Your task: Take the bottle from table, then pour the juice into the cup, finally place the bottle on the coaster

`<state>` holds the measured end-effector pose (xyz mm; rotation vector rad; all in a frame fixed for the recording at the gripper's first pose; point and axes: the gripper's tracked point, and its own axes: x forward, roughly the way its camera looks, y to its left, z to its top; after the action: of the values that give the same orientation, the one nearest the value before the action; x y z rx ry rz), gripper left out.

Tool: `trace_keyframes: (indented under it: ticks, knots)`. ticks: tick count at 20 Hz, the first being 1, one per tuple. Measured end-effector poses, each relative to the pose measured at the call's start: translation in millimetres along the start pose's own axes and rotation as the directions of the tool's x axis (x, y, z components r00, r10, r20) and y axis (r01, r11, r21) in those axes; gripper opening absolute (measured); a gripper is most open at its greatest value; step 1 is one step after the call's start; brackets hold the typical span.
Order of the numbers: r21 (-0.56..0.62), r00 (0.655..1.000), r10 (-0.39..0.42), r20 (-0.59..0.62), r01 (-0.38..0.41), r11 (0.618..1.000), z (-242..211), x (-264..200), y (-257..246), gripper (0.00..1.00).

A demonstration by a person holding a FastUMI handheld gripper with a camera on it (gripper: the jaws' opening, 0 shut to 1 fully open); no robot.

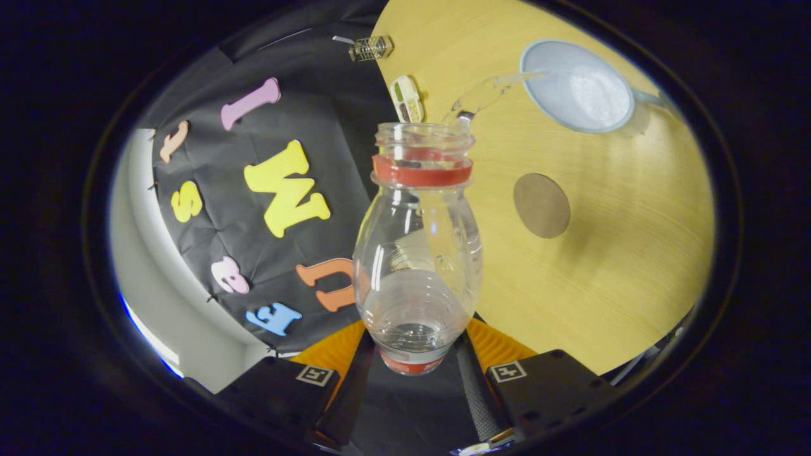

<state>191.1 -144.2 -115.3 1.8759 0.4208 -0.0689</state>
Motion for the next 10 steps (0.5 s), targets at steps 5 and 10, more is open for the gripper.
trace_keyframes:
  ticks: [5,10]
  knots:
    - [0.015,1.0,0.017,0.001,-0.017,1.0,-2.5,0.2,6.8,0.74]
    - [0.038,1.0,0.02,-0.01,-0.02,0.999,-4.8,-2.9,10.6,0.74]
